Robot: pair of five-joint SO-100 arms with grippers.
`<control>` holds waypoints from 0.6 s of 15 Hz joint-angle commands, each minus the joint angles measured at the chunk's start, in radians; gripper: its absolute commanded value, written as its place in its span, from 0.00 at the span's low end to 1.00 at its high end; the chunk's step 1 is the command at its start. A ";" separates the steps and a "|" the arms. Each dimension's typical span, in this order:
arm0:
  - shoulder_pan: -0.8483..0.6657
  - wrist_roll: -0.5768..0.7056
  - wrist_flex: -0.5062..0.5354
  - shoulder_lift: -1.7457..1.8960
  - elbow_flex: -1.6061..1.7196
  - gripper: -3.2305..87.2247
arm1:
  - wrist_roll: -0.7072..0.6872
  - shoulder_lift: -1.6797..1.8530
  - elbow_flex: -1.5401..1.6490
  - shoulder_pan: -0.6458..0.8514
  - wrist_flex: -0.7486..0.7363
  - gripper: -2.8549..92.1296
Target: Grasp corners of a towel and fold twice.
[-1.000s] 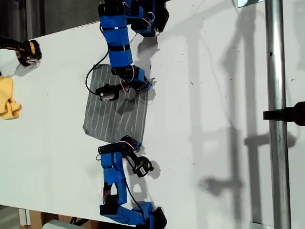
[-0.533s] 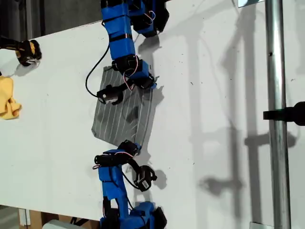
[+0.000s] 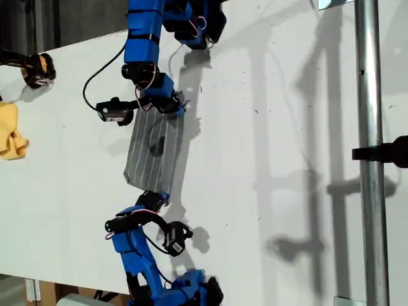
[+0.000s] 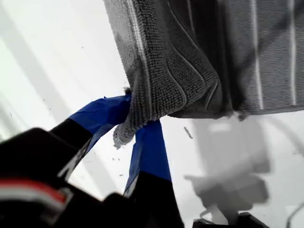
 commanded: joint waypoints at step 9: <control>-0.316 0.230 -0.186 -0.133 -0.287 0.01 | -0.362 0.127 -0.041 0.595 -0.064 0.03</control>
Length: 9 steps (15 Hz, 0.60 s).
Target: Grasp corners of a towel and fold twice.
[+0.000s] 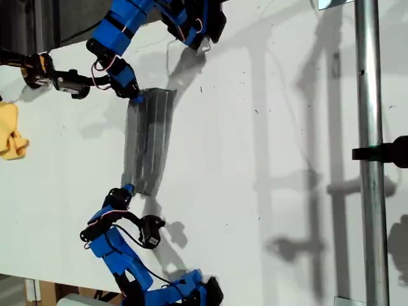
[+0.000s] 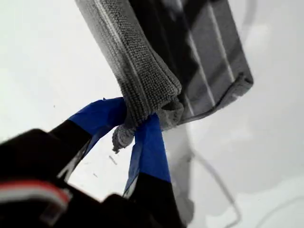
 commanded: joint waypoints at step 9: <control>-0.115 0.103 -0.235 -0.097 -0.083 0.01 | -0.115 0.114 0.008 0.242 -0.078 0.03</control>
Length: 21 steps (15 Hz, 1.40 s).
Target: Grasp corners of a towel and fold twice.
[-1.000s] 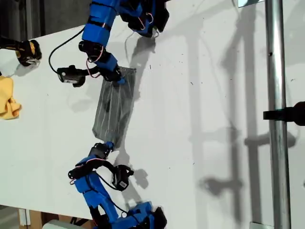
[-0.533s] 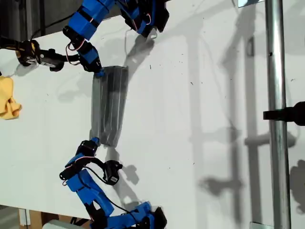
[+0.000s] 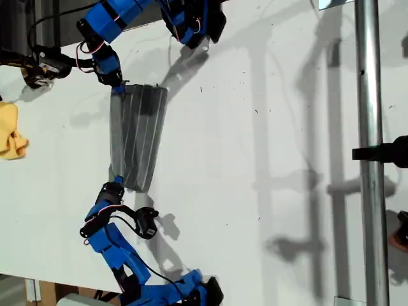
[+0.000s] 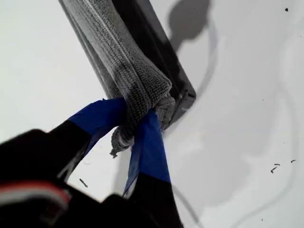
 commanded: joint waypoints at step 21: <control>-0.127 -0.195 0.282 -0.196 -0.112 0.30 | 0.218 -0.055 0.301 -0.198 -0.092 0.32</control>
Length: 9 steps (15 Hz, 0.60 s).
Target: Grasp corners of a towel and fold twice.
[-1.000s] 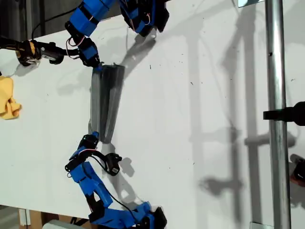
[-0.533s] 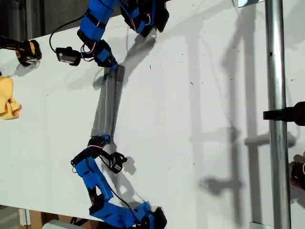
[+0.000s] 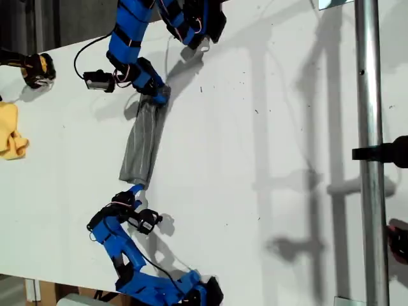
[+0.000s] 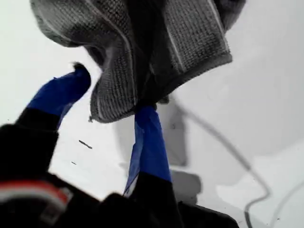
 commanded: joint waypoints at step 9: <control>0.144 -0.133 0.103 0.890 0.359 0.29 | 0.130 0.870 -0.115 -0.032 0.328 0.30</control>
